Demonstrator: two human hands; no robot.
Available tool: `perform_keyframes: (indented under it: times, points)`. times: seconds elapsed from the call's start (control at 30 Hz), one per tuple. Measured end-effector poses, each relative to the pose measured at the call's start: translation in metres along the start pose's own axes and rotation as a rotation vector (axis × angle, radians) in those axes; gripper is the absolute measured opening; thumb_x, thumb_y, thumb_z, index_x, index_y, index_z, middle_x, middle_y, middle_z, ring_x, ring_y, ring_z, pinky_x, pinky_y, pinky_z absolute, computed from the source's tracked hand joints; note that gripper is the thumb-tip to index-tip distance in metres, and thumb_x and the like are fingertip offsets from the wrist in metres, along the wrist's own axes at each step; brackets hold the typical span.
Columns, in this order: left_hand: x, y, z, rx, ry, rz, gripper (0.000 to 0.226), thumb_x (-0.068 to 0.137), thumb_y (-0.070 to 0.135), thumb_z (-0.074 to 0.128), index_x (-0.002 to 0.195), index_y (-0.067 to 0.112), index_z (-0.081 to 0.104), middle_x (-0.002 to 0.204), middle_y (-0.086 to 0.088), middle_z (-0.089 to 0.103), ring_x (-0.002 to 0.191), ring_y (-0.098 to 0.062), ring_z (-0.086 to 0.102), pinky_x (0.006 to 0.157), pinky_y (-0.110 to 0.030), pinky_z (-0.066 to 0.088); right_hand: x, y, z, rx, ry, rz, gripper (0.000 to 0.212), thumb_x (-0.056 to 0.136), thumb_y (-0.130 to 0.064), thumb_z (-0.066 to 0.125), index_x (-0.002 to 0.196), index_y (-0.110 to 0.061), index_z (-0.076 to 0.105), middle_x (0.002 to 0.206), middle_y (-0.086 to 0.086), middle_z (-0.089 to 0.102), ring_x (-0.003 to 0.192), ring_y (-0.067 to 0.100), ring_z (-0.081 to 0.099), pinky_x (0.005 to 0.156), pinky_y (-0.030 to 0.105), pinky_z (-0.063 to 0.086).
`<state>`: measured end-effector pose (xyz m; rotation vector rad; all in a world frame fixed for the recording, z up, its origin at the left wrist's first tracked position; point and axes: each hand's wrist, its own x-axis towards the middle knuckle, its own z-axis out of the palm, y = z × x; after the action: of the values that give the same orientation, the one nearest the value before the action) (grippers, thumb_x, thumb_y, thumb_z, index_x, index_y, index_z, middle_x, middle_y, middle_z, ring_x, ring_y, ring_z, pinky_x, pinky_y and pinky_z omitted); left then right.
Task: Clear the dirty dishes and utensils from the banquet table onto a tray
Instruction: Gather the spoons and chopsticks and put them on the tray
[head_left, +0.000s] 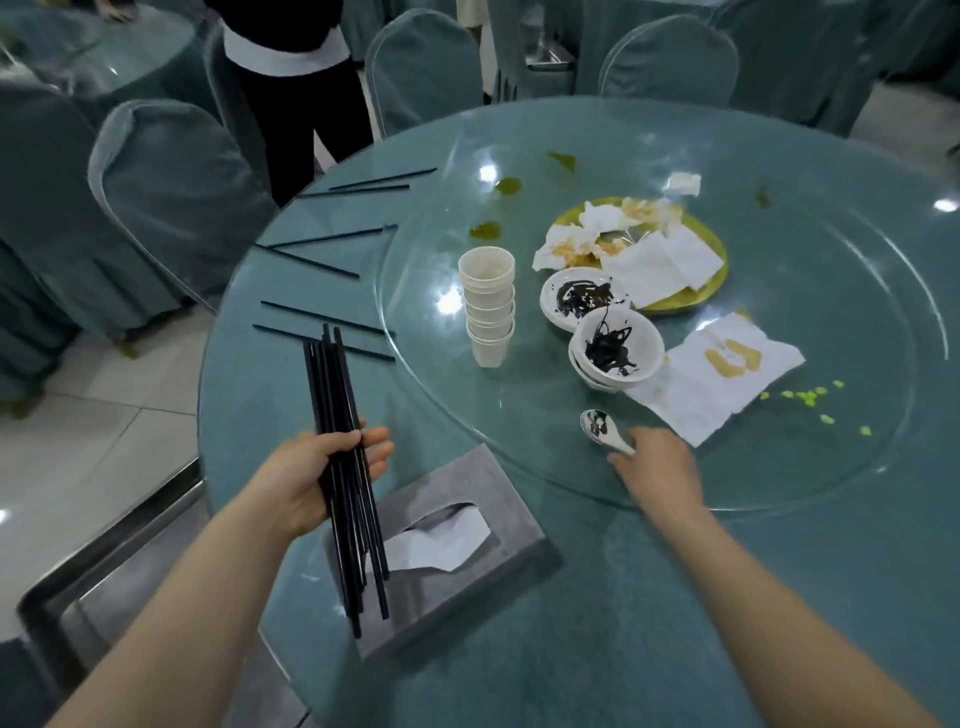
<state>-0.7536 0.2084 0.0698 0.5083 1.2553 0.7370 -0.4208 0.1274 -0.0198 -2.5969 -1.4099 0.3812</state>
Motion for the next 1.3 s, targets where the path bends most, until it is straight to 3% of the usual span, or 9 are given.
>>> perform_keyframes:
  times: [0.1,0.23,0.43,0.63,0.77,1.03,1.17,1.3]
  points:
    - [-0.005,-0.001,-0.012,-0.004,0.001,0.001,0.016,0.096,-0.003,0.04,0.098,0.002,0.055,0.087,-0.015,0.07,0.067,-0.022,0.072,0.053,-0.029,0.059,-0.011,-0.007,-0.003,0.03,0.093,-0.044,0.026,0.085,-0.028,0.063,0.1,-0.006,0.064,0.098,0.016,0.063,0.096,0.034,0.056,0.075,0.036,0.041]
    - [-0.029,-0.001,-0.041,-0.048,-0.007,0.028,0.016,0.096,-0.003,0.04,0.096,0.003,0.054,0.075,-0.012,0.073,0.065,-0.021,0.072,0.052,-0.028,0.058,-0.04,-0.033,-0.009,0.112,0.135,-0.088,0.032,0.087,-0.024,0.06,0.115,-0.009,0.064,0.108,0.015,0.064,0.103,0.034,0.056,0.083,0.037,0.043]
    - [-0.093,-0.013,-0.12,-0.115,0.0,0.087,0.017,0.097,-0.003,0.038,0.094,0.004,0.054,0.068,-0.009,0.073,0.06,-0.019,0.071,0.052,-0.029,0.058,-0.111,-0.1,-0.014,0.23,0.144,-0.26,0.031,0.087,-0.019,0.06,0.115,-0.009,0.066,0.114,0.01,0.066,0.108,0.028,0.058,0.091,0.033,0.043]
    - [-0.191,-0.03,-0.236,-0.162,0.024,0.199,0.018,0.096,-0.003,0.04,0.098,0.003,0.056,0.074,-0.011,0.073,0.064,-0.021,0.072,0.051,-0.028,0.058,-0.219,-0.197,-0.001,0.334,-0.013,-0.429,0.032,0.087,-0.022,0.061,0.117,-0.014,0.065,0.117,0.002,0.067,0.109,0.019,0.061,0.096,0.03,0.043]
    - [-0.256,-0.03,-0.311,-0.205,0.043,0.299,0.017,0.095,-0.003,0.042,0.099,0.003,0.058,0.08,-0.013,0.074,0.069,-0.022,0.073,0.053,-0.028,0.057,-0.287,-0.269,0.012,0.393,-0.125,-0.601,0.036,0.086,-0.022,0.065,0.12,-0.013,0.063,0.116,0.002,0.067,0.108,0.014,0.061,0.09,0.019,0.039]
    - [-0.359,-0.018,-0.447,-0.303,0.19,0.501,0.018,0.094,-0.003,0.04,0.097,0.004,0.057,0.075,-0.011,0.073,0.065,-0.021,0.072,0.051,-0.026,0.056,-0.407,-0.423,0.029,0.499,-0.356,-0.93,0.038,0.087,-0.024,0.065,0.124,-0.018,0.06,0.116,-0.007,0.066,0.105,0.004,0.06,0.098,0.025,0.046]
    - [-0.391,-0.022,-0.513,-0.388,0.32,0.559,0.019,0.095,-0.003,0.04,0.096,0.005,0.057,0.075,-0.01,0.074,0.066,-0.02,0.072,0.053,-0.027,0.058,-0.454,-0.5,0.042,0.587,-0.509,-1.046,0.038,0.086,-0.019,0.066,0.124,-0.018,0.059,0.119,-0.008,0.064,0.101,-0.002,0.058,0.088,0.011,0.045]
    - [-0.412,-0.024,-0.582,-0.427,0.447,0.569,0.018,0.095,-0.003,0.039,0.097,0.005,0.056,0.075,-0.01,0.074,0.065,-0.02,0.072,0.054,-0.028,0.058,-0.49,-0.57,0.069,0.6,-0.648,-1.122,0.043,0.082,-0.025,0.068,0.123,-0.03,0.056,0.112,-0.014,0.063,0.107,0.0,0.058,0.094,0.029,0.049]
